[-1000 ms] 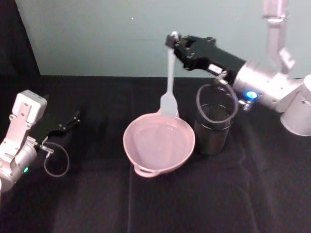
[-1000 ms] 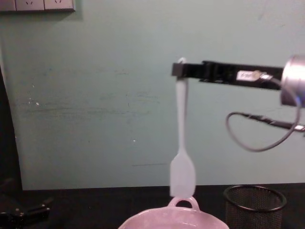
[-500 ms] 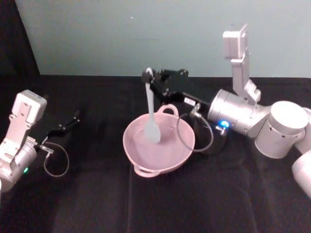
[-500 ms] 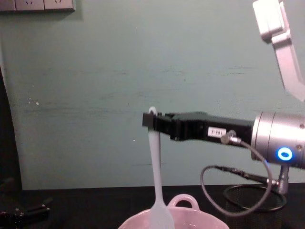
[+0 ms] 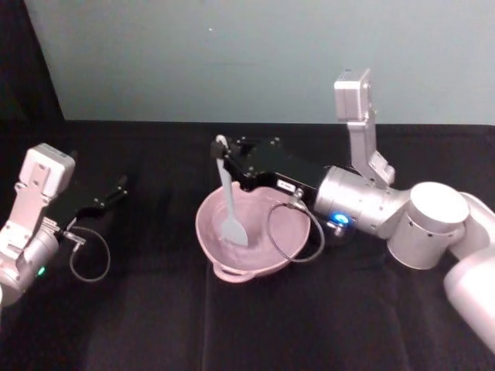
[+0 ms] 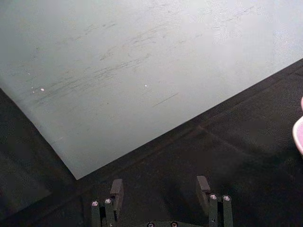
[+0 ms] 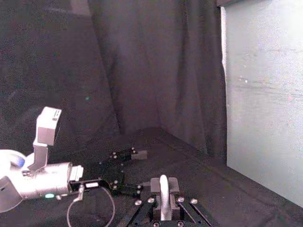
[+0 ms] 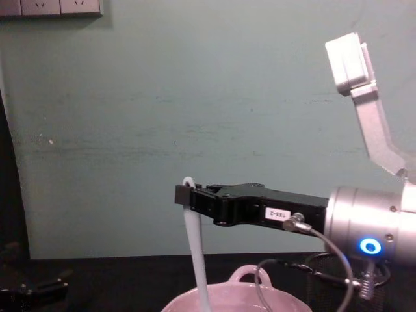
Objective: Use the one hand to pick up the spoon and stir the clear water in the bowl.
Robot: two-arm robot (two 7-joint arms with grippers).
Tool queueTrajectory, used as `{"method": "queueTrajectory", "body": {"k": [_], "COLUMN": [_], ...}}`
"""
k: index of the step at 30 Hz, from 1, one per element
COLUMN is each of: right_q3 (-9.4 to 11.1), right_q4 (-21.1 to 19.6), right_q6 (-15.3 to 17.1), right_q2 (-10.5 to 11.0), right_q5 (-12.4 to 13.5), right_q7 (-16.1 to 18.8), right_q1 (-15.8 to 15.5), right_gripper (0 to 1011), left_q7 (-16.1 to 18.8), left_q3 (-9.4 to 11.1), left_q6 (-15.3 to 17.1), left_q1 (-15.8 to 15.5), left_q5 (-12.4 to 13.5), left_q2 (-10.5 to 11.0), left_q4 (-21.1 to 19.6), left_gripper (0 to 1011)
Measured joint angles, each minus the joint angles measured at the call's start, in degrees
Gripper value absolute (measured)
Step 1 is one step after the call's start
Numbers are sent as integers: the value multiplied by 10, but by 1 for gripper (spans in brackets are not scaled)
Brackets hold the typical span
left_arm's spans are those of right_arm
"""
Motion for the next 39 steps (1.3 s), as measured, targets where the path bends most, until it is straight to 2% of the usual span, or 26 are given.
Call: {"method": "queueTrajectory", "body": {"k": [8,15,21,27,31,34,39], "right_q3": [2,10,19,38,52,64,74], "right_q4": [60,99,126,116,89,51,5], "right_q6": [-14,-23,-26,-29,-24,-17,-10], "right_q2": [-36,-52,-56,-38,-18,5,27], "right_q5": [-2,-4,-7,-9,-8,-6,-1], "right_q7": [13,17,17,7,-4,-14,-21], "right_q1": [34,58,70,60,39,11,-21], "right_gripper": [109,109,110,109,109,109,109], "left_q7": [0,0,0,0,0,0,0], "left_q3": [0,0,0,0,0,0,0], "left_q6": [0,0,0,0,0,0,0], "left_q1": [0,0,0,0,0,0,0], "left_q5": [0,0,0,0,0,0,0], "left_q2": [0,0,0,0,0,0,0], "left_q4": [0,0,0,0,0,0,0], "left_gripper": [1011,1011,1011,1011,1011,1011,1011]}}
